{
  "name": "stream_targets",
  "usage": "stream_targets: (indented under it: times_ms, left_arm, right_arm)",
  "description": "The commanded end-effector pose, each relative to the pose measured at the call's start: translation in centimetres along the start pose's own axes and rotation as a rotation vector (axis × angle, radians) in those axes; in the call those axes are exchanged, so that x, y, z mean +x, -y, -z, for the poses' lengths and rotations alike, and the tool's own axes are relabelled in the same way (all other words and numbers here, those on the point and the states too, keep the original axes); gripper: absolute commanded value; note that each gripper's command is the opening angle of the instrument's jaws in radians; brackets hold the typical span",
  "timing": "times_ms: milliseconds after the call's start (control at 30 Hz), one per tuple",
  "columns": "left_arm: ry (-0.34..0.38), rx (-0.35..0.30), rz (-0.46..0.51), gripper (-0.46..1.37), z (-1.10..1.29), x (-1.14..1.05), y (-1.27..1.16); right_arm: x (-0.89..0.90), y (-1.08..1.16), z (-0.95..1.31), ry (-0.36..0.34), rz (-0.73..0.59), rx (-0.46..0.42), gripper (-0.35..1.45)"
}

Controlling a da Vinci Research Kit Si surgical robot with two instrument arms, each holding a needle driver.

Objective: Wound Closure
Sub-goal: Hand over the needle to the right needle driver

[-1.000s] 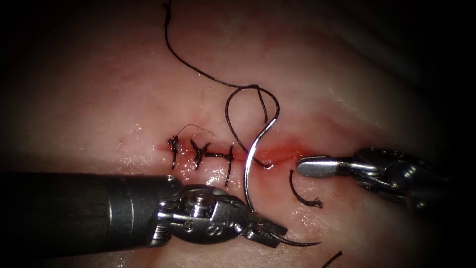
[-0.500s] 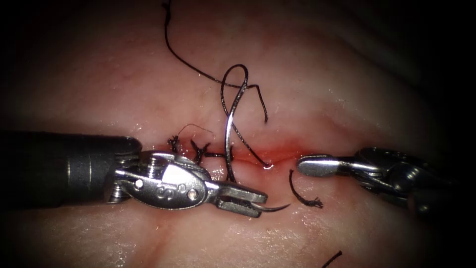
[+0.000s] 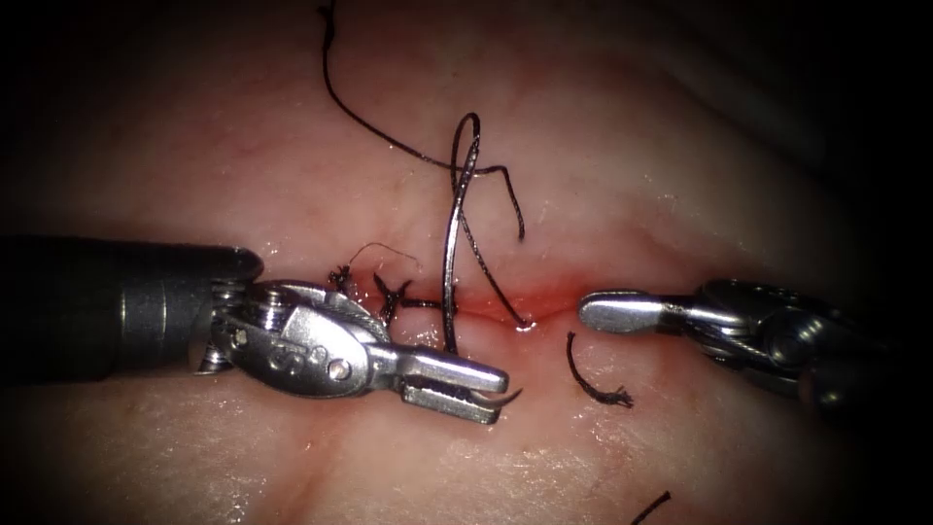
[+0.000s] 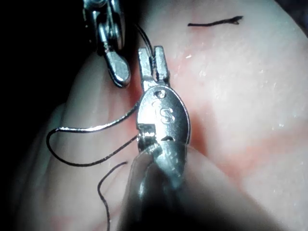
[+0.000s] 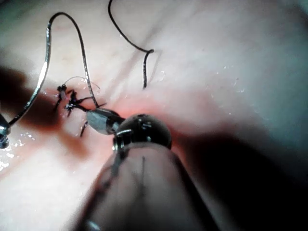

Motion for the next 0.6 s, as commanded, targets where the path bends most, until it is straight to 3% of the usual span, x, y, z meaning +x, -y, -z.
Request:
stream_targets:
  times_ms: [33, 67, 100, 133, 200, 233, 367, 600]
  left_arm:
    - [-0.002, -0.006, -0.02, -0.35, -0.01, 0.03, 0.0]
    - [-0.004, -0.007, -0.026, -0.35, -0.01, 0.05, -0.01]
    - [-0.006, -0.008, -0.031, -0.35, -0.02, 0.06, -0.01]
    - [-0.012, -0.011, -0.037, -0.35, -0.02, 0.08, -0.02]
    - [-0.016, -0.013, -0.043, -0.35, -0.02, 0.09, -0.03]
    - [-0.017, -0.014, -0.055, -0.35, -0.02, 0.09, -0.03]
    - [-0.02, -0.017, -0.099, -0.35, -0.02, 0.1, -0.07]
    - [-0.056, -0.034, -0.163, -0.35, -0.02, 0.09, -0.09]
  right_arm:
    - [0.03, 0.03, -0.02, -0.006, -0.005, 0.0, -0.2]
    - [0.05, 0.05, -0.03, -0.009, -0.007, -0.001, 0.12]
    - [0.07, 0.07, -0.05, -0.02, -0.01, 0.002, 0.57]
    - [0.11, 0.1, -0.07, -0.039, -0.016, 0.008, 0.86]
    - [0.13, 0.12, -0.08, -0.048, -0.019, 0.01, 0.98]
    - [0.14, 0.13, -0.09, -0.046, -0.044, 0.015, 1.15]
    - [0.11, 0.15, -0.12, -0.035, -0.101, 0.054, 1.29]
    - [0.02, 0.27, -0.22, -0.016, -0.155, 0.101, 1.32]
